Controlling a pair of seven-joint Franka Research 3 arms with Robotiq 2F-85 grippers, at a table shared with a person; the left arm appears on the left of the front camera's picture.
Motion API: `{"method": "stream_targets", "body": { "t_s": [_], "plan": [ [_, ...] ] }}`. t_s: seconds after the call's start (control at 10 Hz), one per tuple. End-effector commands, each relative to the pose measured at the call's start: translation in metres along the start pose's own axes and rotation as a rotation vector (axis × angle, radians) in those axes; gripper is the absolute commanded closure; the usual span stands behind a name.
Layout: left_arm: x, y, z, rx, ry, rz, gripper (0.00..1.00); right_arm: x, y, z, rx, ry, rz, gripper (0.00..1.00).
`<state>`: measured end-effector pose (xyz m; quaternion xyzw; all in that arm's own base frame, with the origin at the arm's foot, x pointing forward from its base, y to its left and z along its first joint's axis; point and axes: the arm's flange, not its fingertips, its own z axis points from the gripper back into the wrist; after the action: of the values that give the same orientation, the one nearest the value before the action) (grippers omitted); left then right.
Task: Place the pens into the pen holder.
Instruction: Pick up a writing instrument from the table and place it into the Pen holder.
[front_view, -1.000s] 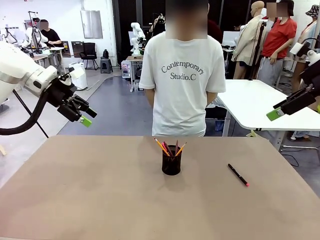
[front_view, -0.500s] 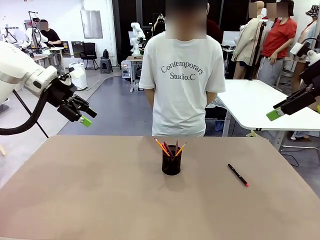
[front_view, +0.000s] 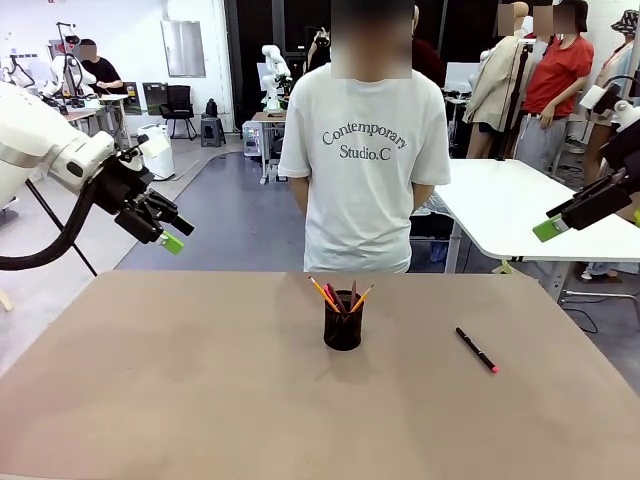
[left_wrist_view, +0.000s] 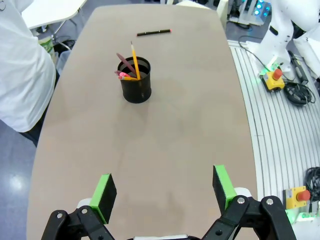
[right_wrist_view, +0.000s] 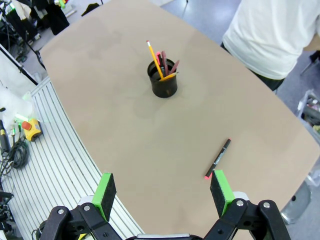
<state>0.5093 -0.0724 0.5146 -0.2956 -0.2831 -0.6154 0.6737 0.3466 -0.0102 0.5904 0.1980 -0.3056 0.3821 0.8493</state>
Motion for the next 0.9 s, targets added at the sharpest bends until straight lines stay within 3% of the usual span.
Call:
{"method": "stream_targets", "body": {
  "t_s": [0.0,0.2,0.5,0.8],
  "plan": [
    [0.002,-0.001,0.002,0.003,0.000,0.013,0.00,0.002,-0.001,0.000,0.018,-0.025,0.008,0.00],
    [0.002,-0.001,0.002,0.003,0.000,0.013,0.00,0.000,0.000,0.000,0.000,0.000,0.000,0.00],
    [0.002,-0.001,0.002,0.003,0.000,0.013,0.00,0.025,-0.002,-0.029,-0.213,0.179,-0.111,0.00],
    [0.002,-0.001,0.002,0.003,0.000,0.013,0.00,0.032,-0.018,-0.070,-0.317,0.334,-0.154,0.00]
  ]
}}
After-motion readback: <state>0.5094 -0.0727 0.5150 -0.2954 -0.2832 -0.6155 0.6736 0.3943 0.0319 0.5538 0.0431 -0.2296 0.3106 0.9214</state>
